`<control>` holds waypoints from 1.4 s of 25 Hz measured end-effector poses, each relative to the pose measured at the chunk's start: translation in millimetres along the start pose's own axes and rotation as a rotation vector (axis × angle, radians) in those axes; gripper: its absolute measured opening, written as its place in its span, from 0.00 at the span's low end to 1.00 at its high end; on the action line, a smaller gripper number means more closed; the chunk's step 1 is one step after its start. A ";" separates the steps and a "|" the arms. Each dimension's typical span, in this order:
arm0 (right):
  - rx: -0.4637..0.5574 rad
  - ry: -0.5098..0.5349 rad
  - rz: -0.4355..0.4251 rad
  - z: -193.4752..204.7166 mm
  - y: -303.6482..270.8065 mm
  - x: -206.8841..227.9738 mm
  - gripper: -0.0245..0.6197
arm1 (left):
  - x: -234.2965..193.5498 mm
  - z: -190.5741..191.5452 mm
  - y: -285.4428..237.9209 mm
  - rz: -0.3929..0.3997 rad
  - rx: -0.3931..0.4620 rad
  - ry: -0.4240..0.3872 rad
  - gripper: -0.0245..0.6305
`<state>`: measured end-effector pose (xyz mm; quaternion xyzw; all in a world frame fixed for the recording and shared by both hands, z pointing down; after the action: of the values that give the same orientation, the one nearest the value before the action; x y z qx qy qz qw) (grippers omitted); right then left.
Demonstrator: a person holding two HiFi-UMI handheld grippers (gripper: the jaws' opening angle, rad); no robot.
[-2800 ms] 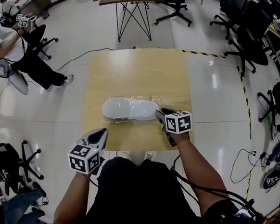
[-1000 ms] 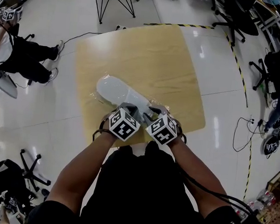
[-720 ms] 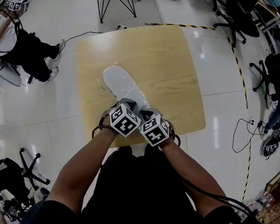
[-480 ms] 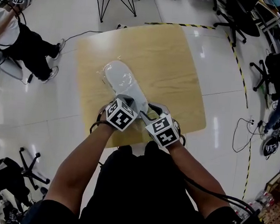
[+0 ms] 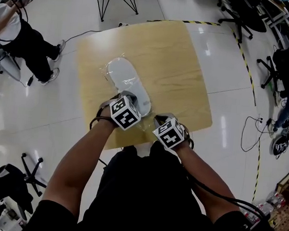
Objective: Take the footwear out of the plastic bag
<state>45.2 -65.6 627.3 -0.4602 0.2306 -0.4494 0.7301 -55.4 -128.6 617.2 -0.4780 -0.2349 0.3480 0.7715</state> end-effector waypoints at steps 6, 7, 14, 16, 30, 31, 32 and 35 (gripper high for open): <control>-0.040 -0.013 0.071 15.0 20.6 9.9 0.14 | -6.0 -1.2 -0.5 -0.008 0.025 0.041 0.05; -0.050 -0.026 0.076 19.3 24.6 13.2 0.16 | -7.8 -0.3 -0.7 -0.011 0.034 0.056 0.05; 0.026 0.046 0.046 0.5 11.5 8.2 0.20 | -10.8 2.6 0.2 -0.005 0.070 0.173 0.05; -0.001 0.082 0.045 5.0 3.9 9.2 0.16 | -11.1 1.4 -0.9 -0.003 0.066 0.179 0.05; 0.093 0.181 -0.081 -23.8 13.1 -45.9 0.19 | -19.7 0.7 -0.1 0.013 0.140 0.370 0.05; 0.078 0.210 -0.086 -26.1 3.4 -52.0 0.19 | -20.0 0.0 0.1 0.018 0.140 0.374 0.05; 0.057 0.225 -0.084 -26.3 -5.7 -54.6 0.19 | -20.8 -0.9 -0.5 0.023 0.139 0.375 0.05; 0.021 0.221 -0.073 -22.5 -19.0 -54.8 0.17 | -21.6 -2.4 -4.4 0.044 0.143 0.376 0.05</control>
<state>-6.9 -31.7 629.2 -0.4080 0.2883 -0.5261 0.6882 -66.3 -147.8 619.5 -0.4837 -0.0507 0.2851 0.8259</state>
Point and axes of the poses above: the fingertips, and each gripper's own axes: y backward along the fingers, x to its right, z out of its underside, the point moved 2 cm from there along y, backward along the fingers, and after that the axes turned 6 degrees about y, right-handed, at the moved point
